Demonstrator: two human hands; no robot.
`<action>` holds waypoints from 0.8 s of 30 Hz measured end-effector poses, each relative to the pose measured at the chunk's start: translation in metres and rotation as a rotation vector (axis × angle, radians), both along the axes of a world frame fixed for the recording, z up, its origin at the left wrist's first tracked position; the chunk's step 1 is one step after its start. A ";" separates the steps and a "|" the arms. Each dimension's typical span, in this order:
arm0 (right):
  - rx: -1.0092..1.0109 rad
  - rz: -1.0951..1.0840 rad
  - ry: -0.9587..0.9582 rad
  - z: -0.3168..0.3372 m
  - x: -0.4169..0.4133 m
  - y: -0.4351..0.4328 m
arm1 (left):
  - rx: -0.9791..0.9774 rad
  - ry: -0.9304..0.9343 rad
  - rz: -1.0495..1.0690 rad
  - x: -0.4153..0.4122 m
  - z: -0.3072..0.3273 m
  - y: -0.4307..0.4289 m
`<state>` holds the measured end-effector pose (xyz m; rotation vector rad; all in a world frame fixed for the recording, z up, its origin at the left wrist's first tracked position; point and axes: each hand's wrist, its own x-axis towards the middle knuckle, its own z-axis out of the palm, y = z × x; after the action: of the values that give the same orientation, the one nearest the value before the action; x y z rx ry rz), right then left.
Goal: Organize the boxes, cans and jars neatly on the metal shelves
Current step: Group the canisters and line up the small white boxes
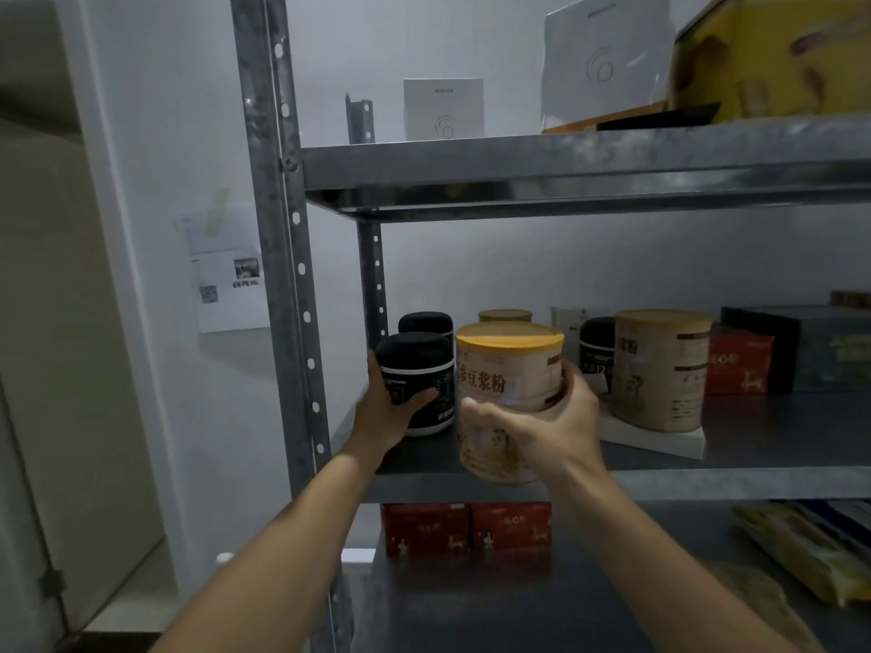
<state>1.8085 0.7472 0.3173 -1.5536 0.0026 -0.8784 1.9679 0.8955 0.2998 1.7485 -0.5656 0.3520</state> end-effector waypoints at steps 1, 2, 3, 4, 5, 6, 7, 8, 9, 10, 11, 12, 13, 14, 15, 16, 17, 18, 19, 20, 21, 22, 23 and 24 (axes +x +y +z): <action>-0.004 0.003 0.004 0.001 0.003 0.001 | 0.024 0.021 0.005 0.002 0.001 0.000; -0.005 0.007 0.005 0.002 0.006 0.002 | 0.042 0.046 0.013 0.001 0.003 0.000; -0.004 0.011 0.006 0.002 0.008 0.003 | 0.060 0.072 0.025 0.002 0.004 0.002; -0.005 0.013 0.005 0.003 0.011 0.004 | 0.072 0.095 0.030 0.001 0.004 0.004; -0.008 0.017 0.001 0.004 0.012 0.005 | 0.064 0.114 0.027 -0.002 0.003 0.006; -0.013 0.020 -0.002 0.004 0.014 0.007 | 0.034 0.125 0.023 -0.005 0.002 0.010; -0.021 0.027 -0.002 0.005 0.015 0.009 | -0.020 0.138 0.021 -0.011 0.001 0.013; -0.032 0.032 0.002 0.006 0.017 0.012 | -0.086 0.160 0.024 -0.019 0.000 0.016; -0.040 0.043 0.007 0.006 0.019 0.014 | -0.160 0.181 0.019 -0.027 -0.001 0.020; -0.044 0.059 0.014 0.006 0.023 0.017 | -0.231 0.197 0.002 -0.035 -0.002 0.025; -0.042 0.080 0.020 0.005 0.025 0.020 | -0.273 0.207 -0.028 -0.043 -0.003 0.030; -0.043 0.101 0.027 0.004 0.028 0.023 | -0.283 0.197 -0.088 -0.052 -0.005 0.036; -0.045 0.121 0.035 0.003 0.031 0.027 | -0.249 0.168 -0.150 -0.061 -0.008 0.042; -0.048 0.136 0.045 0.001 0.034 0.030 | -0.187 0.140 -0.205 -0.068 -0.010 0.046; -0.049 0.149 0.051 0.000 0.036 0.033 | -0.124 0.117 -0.233 -0.074 -0.012 0.049; -0.055 0.161 0.055 -0.001 0.038 0.036 | -0.076 0.087 -0.234 -0.074 -0.015 0.051; -0.063 0.173 0.055 -0.001 0.039 0.040 | -0.049 0.064 -0.224 -0.074 -0.017 0.050; -0.075 0.181 0.055 -0.001 0.041 0.042 | -0.054 0.061 -0.209 -0.074 -0.017 0.049; -0.079 0.189 0.058 0.000 0.043 0.045 | -0.071 0.060 -0.195 -0.073 -0.016 0.049; -0.073 0.200 0.071 0.001 0.046 0.047 | -0.082 0.046 -0.181 -0.073 -0.015 0.049; -0.059 0.216 0.080 0.003 0.048 0.050 | -0.068 0.024 -0.159 -0.073 -0.015 0.050; -0.049 0.229 0.090 0.003 0.052 0.051 | -0.053 0.001 -0.146 -0.072 -0.015 0.051; -0.040 0.243 0.103 0.004 0.054 0.053 | -0.050 -0.008 -0.138 -0.072 -0.015 0.052; -0.037 0.258 0.124 0.004 0.056 0.055 | -0.059 -0.006 -0.139 -0.071 -0.016 0.054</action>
<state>1.8649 0.8020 0.3216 -1.5993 -0.1237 -0.5815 1.8972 0.9490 0.2834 1.6420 -0.6702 0.2739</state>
